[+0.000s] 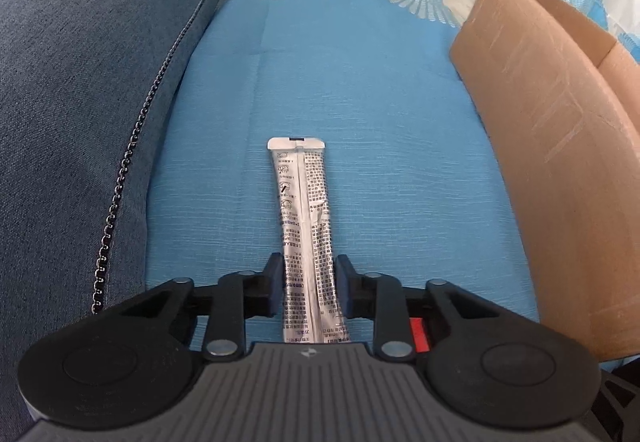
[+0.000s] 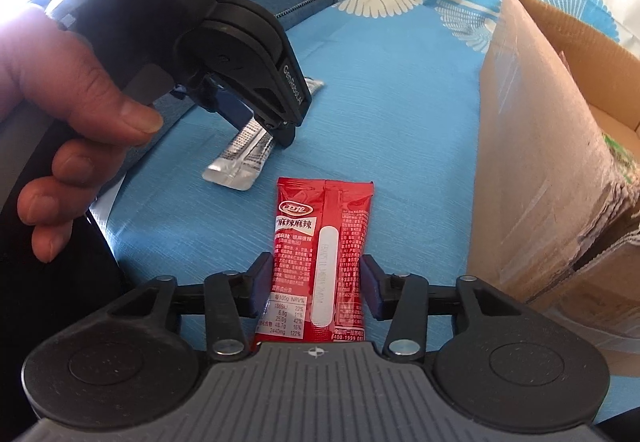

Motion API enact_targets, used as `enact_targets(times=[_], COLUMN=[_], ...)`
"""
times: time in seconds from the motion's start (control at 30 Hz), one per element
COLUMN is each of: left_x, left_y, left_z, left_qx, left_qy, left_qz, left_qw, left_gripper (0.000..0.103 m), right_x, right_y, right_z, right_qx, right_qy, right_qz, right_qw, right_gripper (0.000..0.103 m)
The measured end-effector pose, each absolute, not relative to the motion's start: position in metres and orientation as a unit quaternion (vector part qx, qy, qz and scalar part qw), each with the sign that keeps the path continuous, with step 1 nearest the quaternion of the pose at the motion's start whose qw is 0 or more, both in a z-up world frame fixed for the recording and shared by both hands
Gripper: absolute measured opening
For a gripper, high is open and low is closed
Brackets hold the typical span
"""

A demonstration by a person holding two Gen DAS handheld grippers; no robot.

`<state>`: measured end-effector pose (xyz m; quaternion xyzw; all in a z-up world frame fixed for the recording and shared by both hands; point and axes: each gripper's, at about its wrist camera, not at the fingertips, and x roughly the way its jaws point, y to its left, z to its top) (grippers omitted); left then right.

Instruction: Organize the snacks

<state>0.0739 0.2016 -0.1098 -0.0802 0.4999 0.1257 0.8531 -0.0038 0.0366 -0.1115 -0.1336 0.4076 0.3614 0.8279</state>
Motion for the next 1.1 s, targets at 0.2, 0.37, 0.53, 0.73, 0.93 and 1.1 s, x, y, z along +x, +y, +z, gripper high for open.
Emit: enact_targets(times=[0.2,0.37,0.53,0.73,0.93,1.1], left_x=[0.049,0.024,0.004,-0.004,0.0,0.014], left_y=[0.205,0.21,0.212,0.204,0.174,0.147], left_z=[-0.087,-0.055,-0.022,0.006,0.026,0.029], left_qx=[-0.097,-0.121,-0.138,-0.158,-0.149,-0.151], left_qy=[0.45,0.397,0.343,0.3,0.255,0.243], left_qz=[0.125,0.128,0.122,0.11,0.09,0.071], left_qw=[0.879,0.901,0.921,0.934,0.951,0.956], left_gripper=[0.023,0.023,0.023,0.023,0.023,0.023], right_x=[-0.013,-0.025,-0.034,-0.027,-0.01,0.016], right_y=[0.03,0.016,0.003,-0.018,-0.048,-0.08], right_z=[-0.097,-0.078,-0.054,-0.028,-0.009,0.0], right_qx=[-0.122,-0.108,-0.088,-0.056,-0.007,0.035], right_qy=[0.371,0.321,0.269,0.223,0.199,0.183], right_qz=[0.365,0.37,0.375,0.369,0.337,0.272], right_qw=[0.845,0.865,0.883,0.9,0.92,0.944], right_gripper=[0.046,0.045,0.045,0.045,0.045,0.045])
